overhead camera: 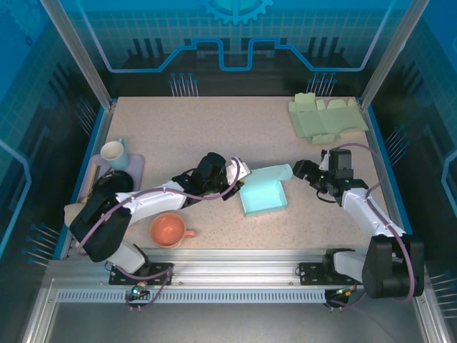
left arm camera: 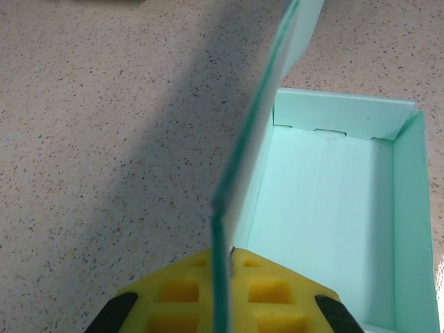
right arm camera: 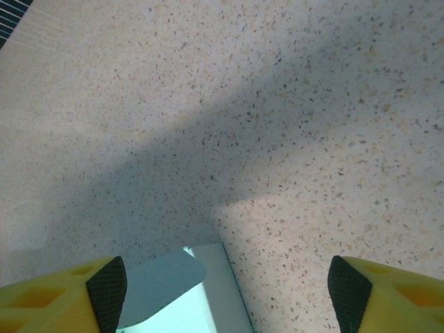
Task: Fold the paper box
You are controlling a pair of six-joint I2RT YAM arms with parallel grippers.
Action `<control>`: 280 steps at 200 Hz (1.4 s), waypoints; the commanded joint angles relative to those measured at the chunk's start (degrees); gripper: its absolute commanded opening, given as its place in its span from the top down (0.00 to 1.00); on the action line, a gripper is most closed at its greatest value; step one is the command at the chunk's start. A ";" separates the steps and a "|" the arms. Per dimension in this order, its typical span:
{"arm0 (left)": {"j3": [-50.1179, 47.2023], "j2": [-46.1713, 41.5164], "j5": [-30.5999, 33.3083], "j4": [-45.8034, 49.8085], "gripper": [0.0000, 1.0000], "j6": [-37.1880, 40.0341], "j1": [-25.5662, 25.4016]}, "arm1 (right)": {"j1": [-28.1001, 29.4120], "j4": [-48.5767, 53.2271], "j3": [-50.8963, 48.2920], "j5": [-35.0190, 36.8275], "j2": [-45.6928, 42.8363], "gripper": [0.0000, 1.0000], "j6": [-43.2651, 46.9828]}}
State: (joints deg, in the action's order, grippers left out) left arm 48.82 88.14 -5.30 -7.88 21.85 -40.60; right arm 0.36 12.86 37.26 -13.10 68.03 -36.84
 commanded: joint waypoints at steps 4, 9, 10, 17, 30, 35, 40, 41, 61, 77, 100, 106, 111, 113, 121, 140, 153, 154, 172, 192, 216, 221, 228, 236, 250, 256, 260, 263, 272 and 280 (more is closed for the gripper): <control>1.53 1.41 -2.52 -0.62 0.97 1.72 0.66 | 0.68 -0.86 0.83 1.88 -0.82 0.26 1.02; 1.62 1.69 -2.50 -0.64 0.97 1.71 0.70 | 0.77 -1.79 0.28 1.79 -1.60 0.29 1.11; 1.67 1.69 -2.51 -0.64 0.97 1.66 0.79 | 0.78 -1.96 0.19 1.78 -1.77 0.30 1.13; 1.87 1.92 -2.44 -0.56 0.97 1.58 1.00 | 0.98 -2.99 -0.58 1.97 -3.02 0.35 1.43; 2.78 2.61 -2.27 0.08 0.97 1.19 1.57 | 2.32 -3.90 -1.82 4.28 -5.52 0.39 2.79; 3.23 2.79 -2.26 0.50 0.98 0.92 1.90 | 3.33 -3.59 -1.99 6.21 -6.42 0.39 3.41; 3.68 3.03 -2.37 0.88 0.98 0.68 2.18 | 4.37 -3.51 -2.11 8.17 -7.33 0.39 4.20; 3.80 3.06 -2.40 0.95 0.98 0.67 2.23 | 4.69 -3.57 -2.19 8.35 -7.58 0.39 4.30; 4.61 3.51 -3.23 1.38 0.98 0.10 3.30 | 11.41 -5.48 -3.71 17.65 -11.69 0.39 10.28; 4.87 3.53 -4.39 1.37 0.98 -0.36 3.90 | 17.21 -6.43 -4.78 25.70 -13.58 0.39 15.17; 4.97 3.80 -5.63 1.46 0.98 -0.24 4.30 | 19.26 -6.19 -4.83 30.01 -13.89 0.40 16.85; 4.97 3.88 -5.92 1.44 0.98 -0.12 4.34 | 19.32 -6.24 -4.83 31.76 -13.89 0.40 16.72; 4.97 3.88 -6.03 1.46 0.98 -0.06 4.35 | 19.15 -6.32 -4.77 33.31 -13.89 0.41 16.71; 4.97 3.88 -6.10 1.46 0.99 -0.03 4.31 | 19.04 -6.31 -4.81 34.09 -13.89 0.43 16.78; 4.97 3.90 -6.45 1.53 0.99 0.00 4.30 | 18.22 -5.69 -4.33 36.60 -13.89 0.43 16.29; 4.80 3.93 -6.82 1.81 0.99 0.45 4.32 | 13.42 -4.53 -3.44 38.54 -14.10 0.41 14.32; 4.71 3.88 -7.29 1.81 0.99 0.87 4.34 | 9.09 -5.32 -3.41 36.99 -13.49 0.41 12.98; 4.71 3.88 -7.37 1.77 0.99 0.90 4.37 | 8.93 -5.53 -3.41 36.69 -13.38 0.41 12.96; 4.73 4.10 -9.04 1.66 0.99 1.78 4.39 | 4.01 -8.14 -2.57 30.43 -9.25 0.41 13.86; 5.18 4.45 -11.14 1.55 1.00 3.68 4.47 | 3.15 -8.27 1.05 22.19 -2.39 0.39 17.05; 6.99 5.11 -14.89 3.19 1.00 6.75 5.83 | 4.24 -11.61 1.49 14.55 2.67 0.38 18.91; 7.58 5.24 -16.08 3.70 1.00 7.20 6.39 | 4.44 -11.96 1.58 13.44 3.40 0.38 19.07; 8.29 5.50 -17.59 4.12 1.00 7.48 7.26 | 4.55 -12.32 1.70 11.86 4.21 0.38 19.31; 9.31 5.55 -19.24 4.80 1.00 7.79 8.37 | 4.75 -12.67 1.80 9.91 4.94 0.38 19.74; 11.59 5.64 -22.37 7.92 1.00 9.51 9.82 | 5.30 -12.70 2.19 7.10 5.78 0.38 19.79; 12.77 5.72 -23.35 9.48 1.00 10.43 10.38 | 5.60 -12.56 2.46 5.85 6.03 0.38 19.99; 13.74 5.86 -23.86 10.93 1.00 10.95 10.69 | 5.90 -12.52 2.60 5.00 6.20 0.38 20.32; 14.53 5.97 -24.33 11.97 1.00 11.39 10.90 | 6.16 -12.63 2.64 4.41 6.32 0.38 20.58; 16.96 6.48 -25.90 15.79 1.00 13.19 11.55 | 7.27 -13.48 2.60 2.91 6.35 0.38 21.84; 19.09 7.05 -27.23 19.40 1.00 14.57 12.08 | 8.15 -14.29 2.56 1.75 6.28 0.37 23.30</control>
State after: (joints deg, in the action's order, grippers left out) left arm 61.58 94.02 -24.25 1.83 30.52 -29.93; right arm 5.85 2.02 37.87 -3.60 74.19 -17.45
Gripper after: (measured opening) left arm 0.065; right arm 0.622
